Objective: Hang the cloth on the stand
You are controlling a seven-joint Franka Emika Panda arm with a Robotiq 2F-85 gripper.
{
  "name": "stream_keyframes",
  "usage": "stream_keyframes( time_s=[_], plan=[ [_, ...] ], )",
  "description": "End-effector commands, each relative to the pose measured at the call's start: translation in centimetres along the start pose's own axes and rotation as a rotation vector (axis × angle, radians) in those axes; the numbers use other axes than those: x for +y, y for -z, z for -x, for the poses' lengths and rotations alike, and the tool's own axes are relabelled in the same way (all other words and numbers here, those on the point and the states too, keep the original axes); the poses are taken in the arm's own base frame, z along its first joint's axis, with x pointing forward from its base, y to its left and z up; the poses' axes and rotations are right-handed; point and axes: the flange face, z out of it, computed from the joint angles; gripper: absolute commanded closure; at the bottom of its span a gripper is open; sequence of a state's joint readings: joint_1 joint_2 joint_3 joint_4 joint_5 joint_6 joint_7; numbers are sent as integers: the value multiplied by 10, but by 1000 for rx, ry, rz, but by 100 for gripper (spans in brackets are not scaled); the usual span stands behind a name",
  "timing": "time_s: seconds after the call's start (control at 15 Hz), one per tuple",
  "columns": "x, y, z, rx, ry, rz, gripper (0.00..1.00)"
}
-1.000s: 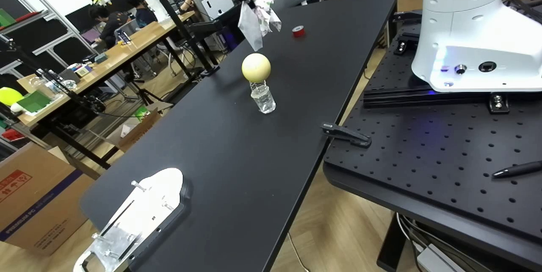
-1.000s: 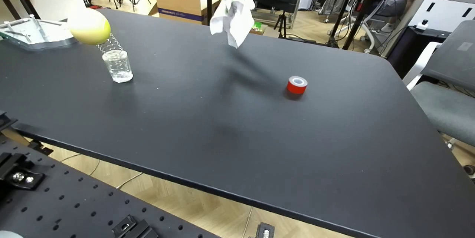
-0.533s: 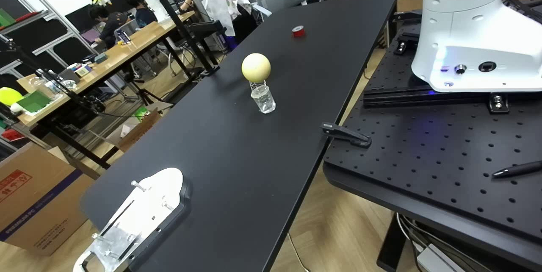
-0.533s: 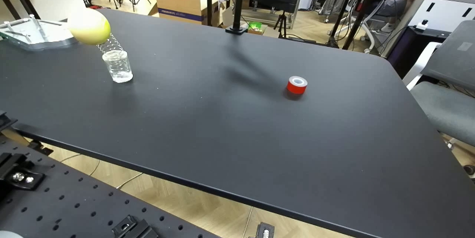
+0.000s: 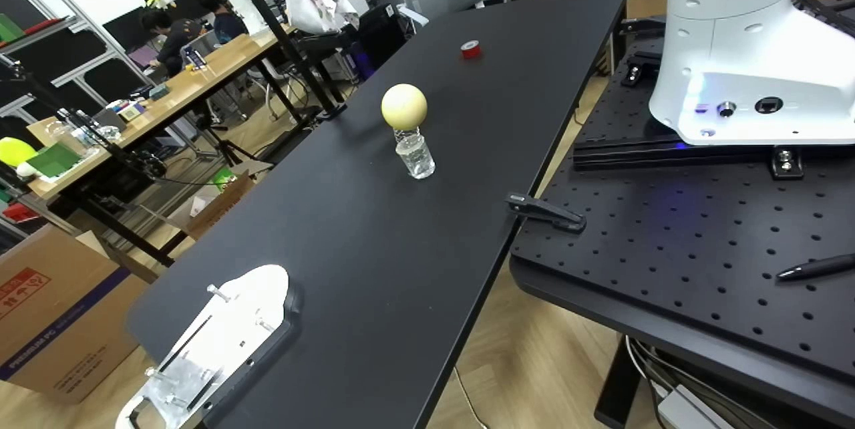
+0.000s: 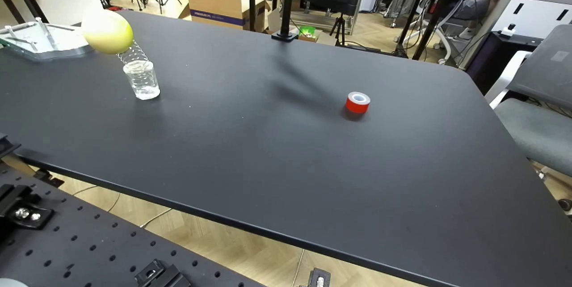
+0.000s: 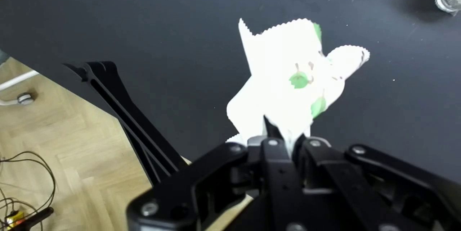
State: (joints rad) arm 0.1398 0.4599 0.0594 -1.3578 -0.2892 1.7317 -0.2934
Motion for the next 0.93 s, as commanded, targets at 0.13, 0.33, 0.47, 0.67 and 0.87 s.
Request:
stream_keyframes(
  time_s=[0.13, 0.33, 0.47, 0.67, 0.87],
  plan=[
    [-16, -6, -20, -34, 18, -5, 98],
    [-22, -17, -21, -49, 30, -21, 98],
    [-24, -24, -19, -62, 36, -31, 98],
    [-29, -34, -17, -85, 50, -46, 98],
    [-37, -48, -15, -106, 68, -55, 98]
  ],
)
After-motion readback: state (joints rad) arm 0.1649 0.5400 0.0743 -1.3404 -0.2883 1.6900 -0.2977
